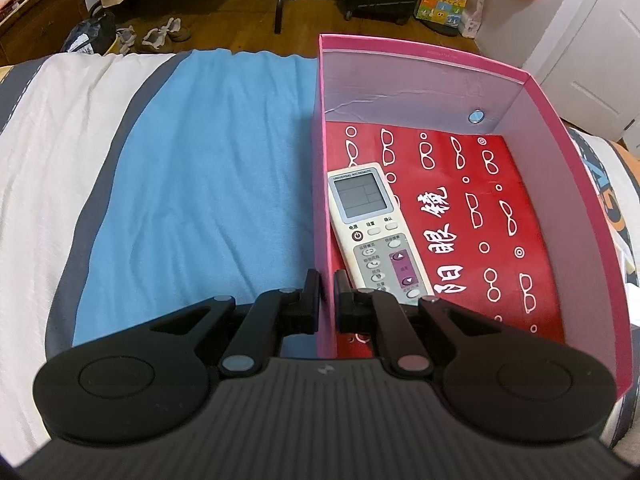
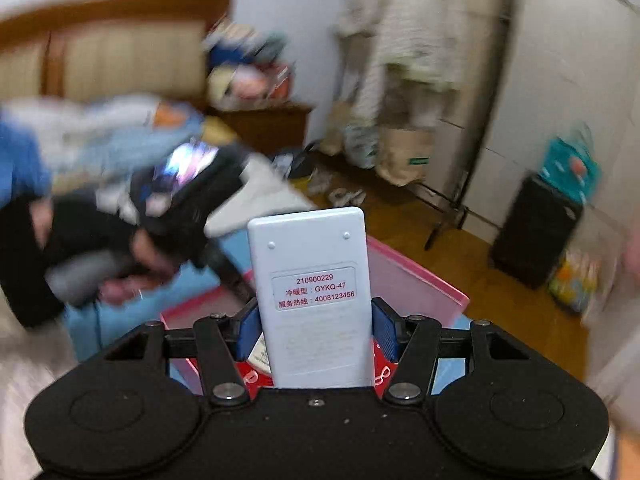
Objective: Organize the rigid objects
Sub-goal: 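Place the white power bank into the pink box beside the remote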
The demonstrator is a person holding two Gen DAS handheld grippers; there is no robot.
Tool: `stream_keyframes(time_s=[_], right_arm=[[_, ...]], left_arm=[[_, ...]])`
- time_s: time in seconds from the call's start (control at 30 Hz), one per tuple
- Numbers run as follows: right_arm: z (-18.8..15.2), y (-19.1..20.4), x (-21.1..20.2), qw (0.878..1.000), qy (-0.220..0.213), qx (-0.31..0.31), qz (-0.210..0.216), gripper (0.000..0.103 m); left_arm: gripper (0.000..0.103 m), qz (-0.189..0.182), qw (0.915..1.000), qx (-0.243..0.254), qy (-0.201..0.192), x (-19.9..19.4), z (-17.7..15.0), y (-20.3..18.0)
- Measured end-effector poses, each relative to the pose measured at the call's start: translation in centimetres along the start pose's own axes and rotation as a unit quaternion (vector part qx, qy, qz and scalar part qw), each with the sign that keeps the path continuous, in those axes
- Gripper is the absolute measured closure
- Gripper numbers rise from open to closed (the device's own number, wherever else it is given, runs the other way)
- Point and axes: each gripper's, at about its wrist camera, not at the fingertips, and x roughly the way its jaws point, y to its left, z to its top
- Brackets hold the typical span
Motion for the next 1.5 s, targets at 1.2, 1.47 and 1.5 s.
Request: stream_keyframes(time_s=[1.2,1.47,1.5], right_arm=[[-1.7,-1.6,13.5,0.932,0.15,0.099,0.316,0.04],[-1.6,-3.0,9.9,0.949,0.136,0.153,0.238,0.039],[-1.8,-3.4,8.8,0.953,0.129,0.157,0.225,0.04]], left_arm=[[0.096,-0.016,0.9999,-0.004,0.0,-0.1,0.3,0.4],[0.096,-0.014,0.9999,0.003,-0.001,-0.1,0.1,0.1],[0.096,-0.014,0.9999,0.005,-0.001,-0.1,0.1,0.1]])
